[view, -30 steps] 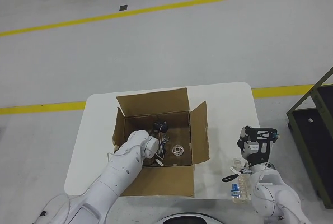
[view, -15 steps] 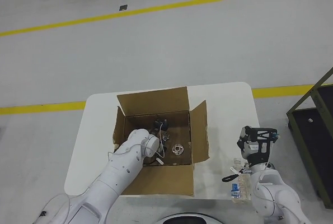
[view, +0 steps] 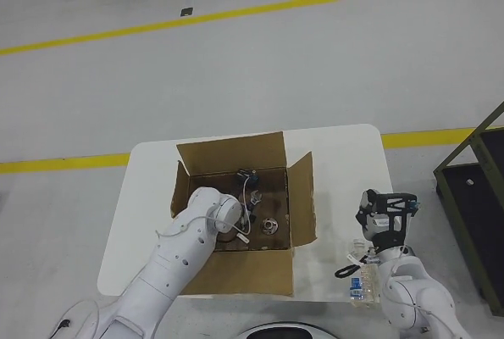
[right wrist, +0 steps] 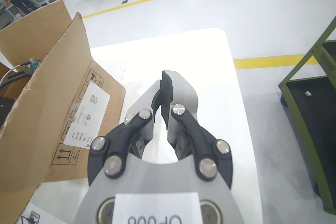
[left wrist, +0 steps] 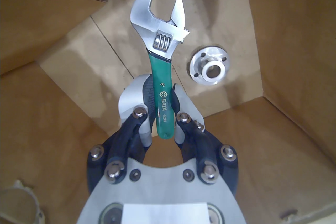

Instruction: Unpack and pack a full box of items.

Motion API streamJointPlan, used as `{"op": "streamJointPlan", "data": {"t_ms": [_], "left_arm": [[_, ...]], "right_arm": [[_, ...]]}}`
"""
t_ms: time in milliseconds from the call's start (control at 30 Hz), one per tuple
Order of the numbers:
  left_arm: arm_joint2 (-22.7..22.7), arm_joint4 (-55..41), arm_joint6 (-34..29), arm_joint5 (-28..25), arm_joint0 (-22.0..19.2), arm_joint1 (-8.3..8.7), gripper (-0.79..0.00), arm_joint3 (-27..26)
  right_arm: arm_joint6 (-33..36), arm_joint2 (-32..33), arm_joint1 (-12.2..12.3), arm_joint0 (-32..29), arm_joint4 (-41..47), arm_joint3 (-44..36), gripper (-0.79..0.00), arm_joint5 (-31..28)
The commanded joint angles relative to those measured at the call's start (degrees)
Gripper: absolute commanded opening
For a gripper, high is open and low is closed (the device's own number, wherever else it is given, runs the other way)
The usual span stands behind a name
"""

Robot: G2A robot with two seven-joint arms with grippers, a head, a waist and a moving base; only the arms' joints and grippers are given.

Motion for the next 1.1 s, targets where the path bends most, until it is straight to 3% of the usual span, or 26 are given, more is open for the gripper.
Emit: {"op": "streamJointPlan", "data": {"t_ms": [0,33,467,533,700,733,1067], "left_arm": [[-0.76,0.30,-1.65,0.05,0.82,0.36,-0.785,-2.86],[-1.17,0.55,-2.29,0.21,1.24,0.54,-0.785,-4.32],[-3.79,5.00,-5.01,2.29,5.41,1.87,-0.785,-14.83],[-4.17,5.55,-4.82,3.05,6.05,1.99,-0.785,-15.76],[-4.89,7.35,-3.85,4.12,7.64,2.29,-0.785,-16.92],[-4.98,7.57,-3.72,4.30,7.88,2.33,-0.785,-17.20],[-5.07,8.34,-3.66,4.66,8.71,2.41,-0.785,-18.31]], "right_arm": [[0.13,0.19,-0.09,0.17,2.45,-0.73,-0.425,-0.60],[0.32,0.49,-0.11,0.28,3.81,-1.21,0.000,-1.12],[9.80,0.76,-0.21,2.30,26.54,-5.46,0.000,-10.26],[11.14,0.13,-0.20,2.66,28.40,-5.21,-0.212,-10.84],[12.73,-2.18,-0.21,2.52,30.71,-4.77,-0.296,-11.55],[12.87,-2.72,-0.21,2.55,30.35,-4.63,-0.382,-11.43],[14.42,-7.87,-0.35,3.73,26.10,-1.16,-0.425,-6.54]]}}
